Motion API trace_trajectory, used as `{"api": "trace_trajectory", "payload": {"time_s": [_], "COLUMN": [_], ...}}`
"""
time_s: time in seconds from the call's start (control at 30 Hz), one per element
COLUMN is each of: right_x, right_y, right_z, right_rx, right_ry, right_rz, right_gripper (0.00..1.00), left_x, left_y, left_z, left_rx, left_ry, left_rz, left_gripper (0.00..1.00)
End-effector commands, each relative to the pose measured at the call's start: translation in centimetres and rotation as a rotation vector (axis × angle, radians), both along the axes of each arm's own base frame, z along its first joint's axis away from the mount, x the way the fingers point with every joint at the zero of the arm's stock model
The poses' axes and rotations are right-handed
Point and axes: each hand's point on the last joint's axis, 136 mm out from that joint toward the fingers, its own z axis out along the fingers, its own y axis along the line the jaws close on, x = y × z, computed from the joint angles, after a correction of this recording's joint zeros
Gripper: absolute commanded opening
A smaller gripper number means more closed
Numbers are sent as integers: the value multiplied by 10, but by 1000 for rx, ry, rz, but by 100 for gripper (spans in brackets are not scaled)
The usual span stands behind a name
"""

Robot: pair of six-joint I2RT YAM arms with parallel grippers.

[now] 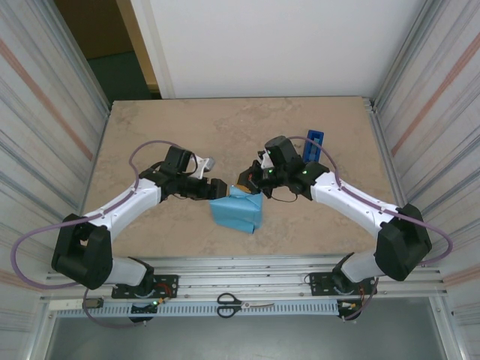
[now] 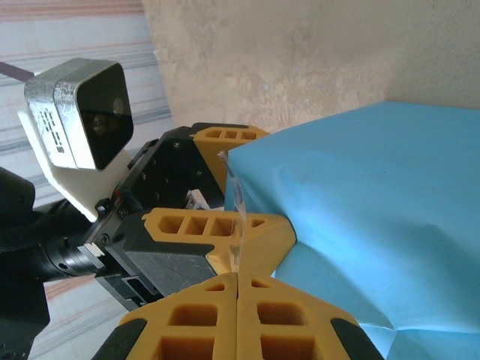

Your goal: Wrap the gift box in paper

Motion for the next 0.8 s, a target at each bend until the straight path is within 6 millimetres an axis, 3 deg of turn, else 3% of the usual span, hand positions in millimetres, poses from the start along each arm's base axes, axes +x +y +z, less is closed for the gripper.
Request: {"api": "trace_trajectory", "payload": {"time_s": [0.0,0.5,0.77], "right_x": [-6,-33,-41], "right_y": [2,-15,-27], "right_z": [-6,-63,-73], "right_rx": [-8,-251,-440], "right_ry": [33,113,75], "right_rz": [-9,12,44], "right_gripper": [0,0,0], "left_x": [-18,-18,-15], "left_y": [9,8,7], "left_z": [-28,-26,-22], "left_rx": [80,75,70], "left_ry": [90,87,78], "left_rz": [4,-1,0], "left_gripper": [69,69,69]}}
